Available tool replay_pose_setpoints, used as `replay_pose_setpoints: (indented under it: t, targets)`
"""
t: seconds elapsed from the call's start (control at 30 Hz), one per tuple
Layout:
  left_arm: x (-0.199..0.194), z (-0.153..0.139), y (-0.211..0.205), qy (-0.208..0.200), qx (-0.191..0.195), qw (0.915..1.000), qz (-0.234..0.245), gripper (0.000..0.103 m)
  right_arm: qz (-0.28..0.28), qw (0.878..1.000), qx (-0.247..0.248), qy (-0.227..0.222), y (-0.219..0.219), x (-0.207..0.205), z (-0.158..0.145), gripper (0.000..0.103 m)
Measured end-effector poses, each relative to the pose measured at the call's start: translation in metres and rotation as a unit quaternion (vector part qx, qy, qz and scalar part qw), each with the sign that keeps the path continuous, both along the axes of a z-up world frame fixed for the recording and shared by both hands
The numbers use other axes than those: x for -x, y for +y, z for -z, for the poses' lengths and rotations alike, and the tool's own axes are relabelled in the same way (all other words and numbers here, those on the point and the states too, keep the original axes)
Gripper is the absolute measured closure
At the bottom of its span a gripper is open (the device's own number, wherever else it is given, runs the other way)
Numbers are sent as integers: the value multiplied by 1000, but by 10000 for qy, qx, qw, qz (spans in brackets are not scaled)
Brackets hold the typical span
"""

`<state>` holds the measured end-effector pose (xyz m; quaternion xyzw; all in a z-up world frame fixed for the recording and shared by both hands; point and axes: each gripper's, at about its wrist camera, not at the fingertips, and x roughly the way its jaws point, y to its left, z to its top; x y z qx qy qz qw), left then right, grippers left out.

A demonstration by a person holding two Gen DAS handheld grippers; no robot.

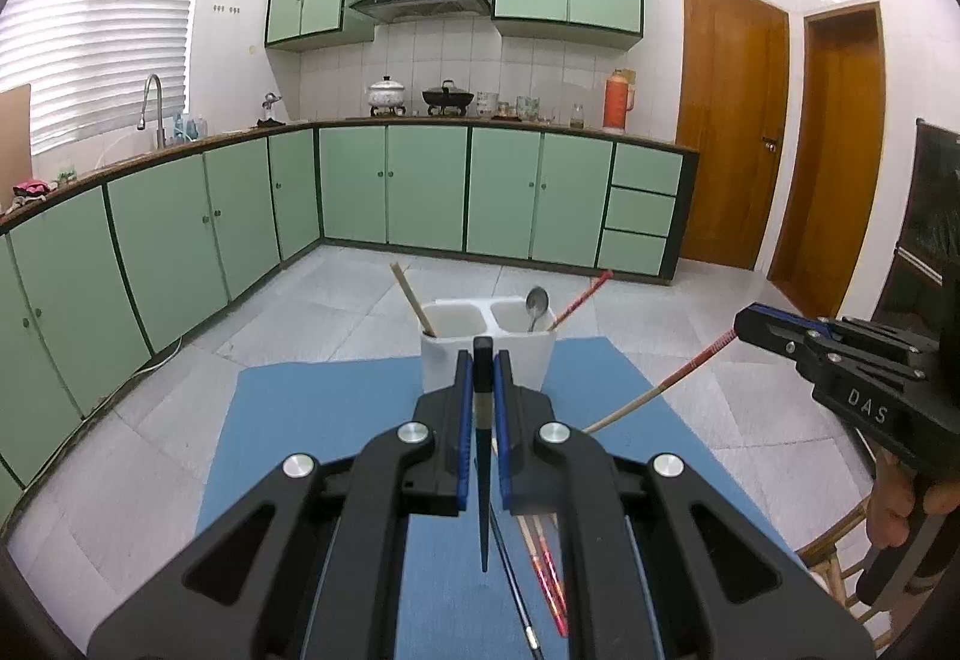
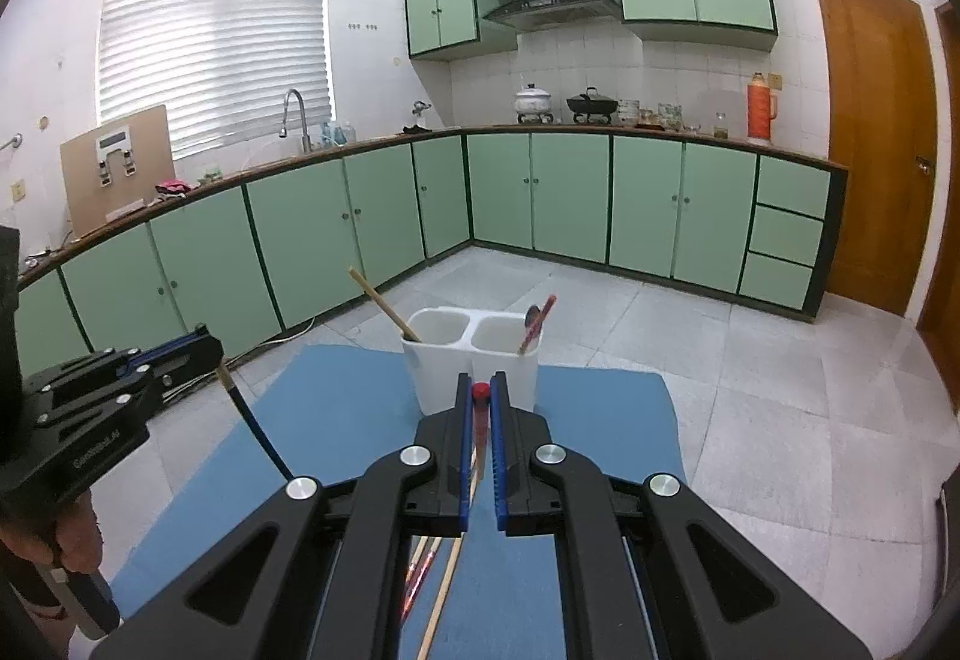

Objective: Organize utensils
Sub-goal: 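Carry both chopsticks up to the white holder and open both tools to drop them in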

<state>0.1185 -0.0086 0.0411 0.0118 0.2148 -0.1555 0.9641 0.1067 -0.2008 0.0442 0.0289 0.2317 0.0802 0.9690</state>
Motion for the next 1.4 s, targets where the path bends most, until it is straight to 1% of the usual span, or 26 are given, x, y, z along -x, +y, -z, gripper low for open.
replay_pose_setpoints:
  t: [0.23, 0.47, 0.7, 0.9, 1.0, 1.1, 1.23, 1.4]
  targets:
    - [-10, -25, -2, -350, 125, 9993, -37, 97, -92, 9998, 2, -196, 1, -5, -19, 98]
    - [-29, -51, -7, -680, 307, 9972, -83, 97, -161, 9986, 32, -508, 4, -19, -47, 98]
    - [-60, -79, -16, -983, 514, 9937, -139, 97, -177, 9972, 86, -721, 6, -44, -68, 98]
    - [-96, -97, -26, -1278, 672, 9893, -223, 97, -128, 9975, 168, -672, 7, -71, -69, 97]
    - [-113, -99, -33, -1389, 639, 9878, -282, 97, -107, 9982, 164, -569, 5, -85, -63, 98]
    - [-132, -92, -41, -1459, 572, 9871, -342, 97, -52, 9988, 206, -443, 5, -100, -55, 97]
    - [-160, -69, -46, -1311, 568, 9889, -414, 97, 3, 9993, 243, -285, 5, -118, -44, 97]
    - [-184, -38, -50, -999, 458, 9928, -474, 97, 30, 9996, 272, 17, 5, -143, -22, 97]
